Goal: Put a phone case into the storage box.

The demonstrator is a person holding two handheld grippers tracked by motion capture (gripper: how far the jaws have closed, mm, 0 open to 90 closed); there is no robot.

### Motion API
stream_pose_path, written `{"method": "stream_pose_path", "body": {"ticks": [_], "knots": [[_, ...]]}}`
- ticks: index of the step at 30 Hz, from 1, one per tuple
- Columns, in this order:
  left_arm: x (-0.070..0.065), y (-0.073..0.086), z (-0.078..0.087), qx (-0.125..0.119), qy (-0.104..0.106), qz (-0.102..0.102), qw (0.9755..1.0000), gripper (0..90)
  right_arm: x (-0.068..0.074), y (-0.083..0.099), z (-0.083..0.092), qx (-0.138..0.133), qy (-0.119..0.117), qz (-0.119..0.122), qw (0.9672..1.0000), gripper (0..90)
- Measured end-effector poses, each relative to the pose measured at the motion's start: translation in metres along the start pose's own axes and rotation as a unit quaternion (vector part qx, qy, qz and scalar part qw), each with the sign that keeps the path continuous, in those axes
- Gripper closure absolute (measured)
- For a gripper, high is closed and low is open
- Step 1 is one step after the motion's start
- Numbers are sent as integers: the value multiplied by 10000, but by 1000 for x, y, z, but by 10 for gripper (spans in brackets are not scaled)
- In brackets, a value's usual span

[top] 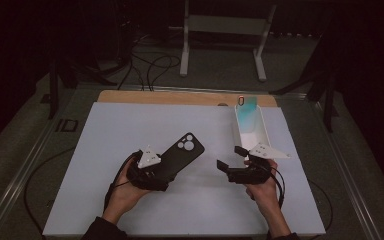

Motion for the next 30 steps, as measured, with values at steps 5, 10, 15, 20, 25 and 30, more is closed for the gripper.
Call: {"method": "stream_pose_path", "body": {"ticks": [5, 10, 15, 20, 25, 30], "knots": [[-5, -11, 4, -204, 70, -11, 9998, 166, 7, -7, -10, 190, -81, 18, 9998, 102], [-12, -17, 6, -336, 184, -72, 9992, 165, 17, -16, -19, 198, -290, -10, 9994, 105], [-20, -23, 8, -467, 351, -130, 9982, 164, 26, -25, -31, 223, -622, -226, 9976, 110], [-25, -28, 9, -590, 432, -154, 9972, 164, 34, -32, -38, 228, -870, -363, 9953, 157], [-28, -28, 7, -612, 488, -138, 9968, 163, 39, -35, -43, 276, -1160, -608, 9910, 291], [-31, -29, 4, -590, 484, -151, 9970, 163, 42, -39, -46, 245, -1248, -778, 9888, 445]]}}
Point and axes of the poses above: each handheld gripper's, and its own axes: z roughly backward along the jaws, y roughly out of its underside, x roughly to its left, the point moved 7 cm from there along -z, roughly forward along the jaws, and after that the axes turned 9 degrees about z, right-handed, at the moved point
